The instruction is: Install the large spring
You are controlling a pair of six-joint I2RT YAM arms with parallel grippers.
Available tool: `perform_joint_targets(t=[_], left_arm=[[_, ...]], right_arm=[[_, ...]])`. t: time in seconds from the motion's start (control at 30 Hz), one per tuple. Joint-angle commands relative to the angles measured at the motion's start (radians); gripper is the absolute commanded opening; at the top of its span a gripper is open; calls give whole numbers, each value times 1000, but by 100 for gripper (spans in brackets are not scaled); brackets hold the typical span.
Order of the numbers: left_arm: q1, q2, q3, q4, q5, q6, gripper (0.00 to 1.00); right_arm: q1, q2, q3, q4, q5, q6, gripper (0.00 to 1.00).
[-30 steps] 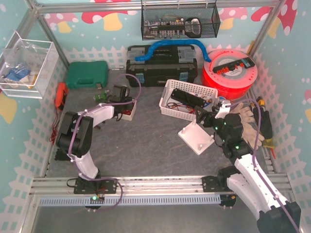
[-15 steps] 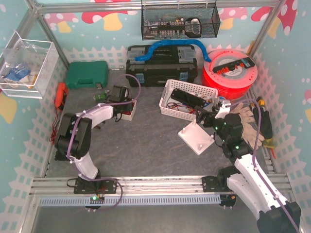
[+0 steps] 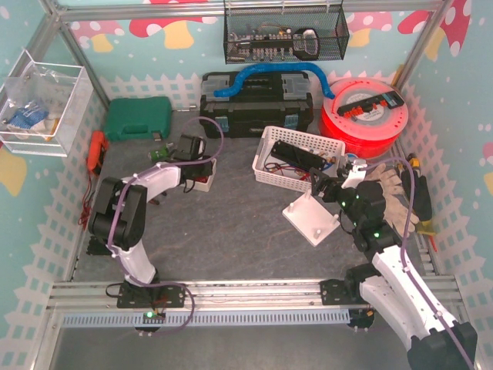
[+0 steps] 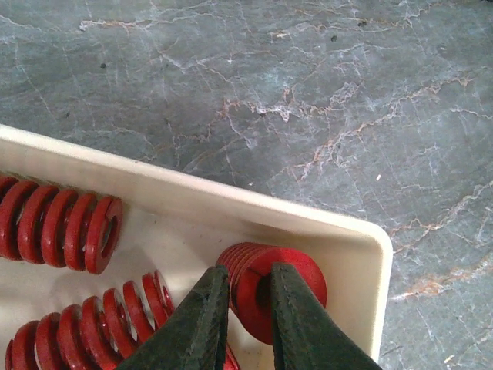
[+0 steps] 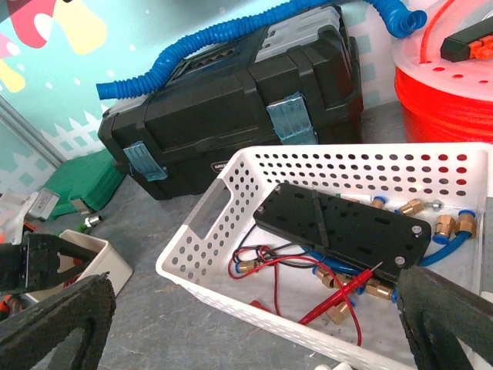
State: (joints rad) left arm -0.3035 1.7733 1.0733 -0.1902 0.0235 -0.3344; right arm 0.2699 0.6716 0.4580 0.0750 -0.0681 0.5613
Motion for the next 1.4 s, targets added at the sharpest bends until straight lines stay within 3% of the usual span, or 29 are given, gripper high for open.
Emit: perform_joint_targets(t=[0.0,0.2,0.67,0.77,0.87,1.2,1.37], left_arm=[[-5,29,29,-39,-24,-17,21],[-1,42,45,-53,-38,-21,16],[0,63,33,-66,-49,-71,16],[0,60,26,-60,-52,-76,8],[-2,29,15,-52,-71,-84,0],[5,-121,-6,-42,-159,-111,0],[31,-154,-56,-18,-139,-107,0]], right_arm=[[6,-10,-9,3,12,-13,99],[6,-10,-10,3,11,-12,99],[6,-16,-8,-1,17,-13,99],[6,-20,-7,-3,19,-12,99],[6,-24,-9,-3,19,-12,99],[6,4,-7,1,20,-19,99],[6,-2,-11,2,26,-20,99]])
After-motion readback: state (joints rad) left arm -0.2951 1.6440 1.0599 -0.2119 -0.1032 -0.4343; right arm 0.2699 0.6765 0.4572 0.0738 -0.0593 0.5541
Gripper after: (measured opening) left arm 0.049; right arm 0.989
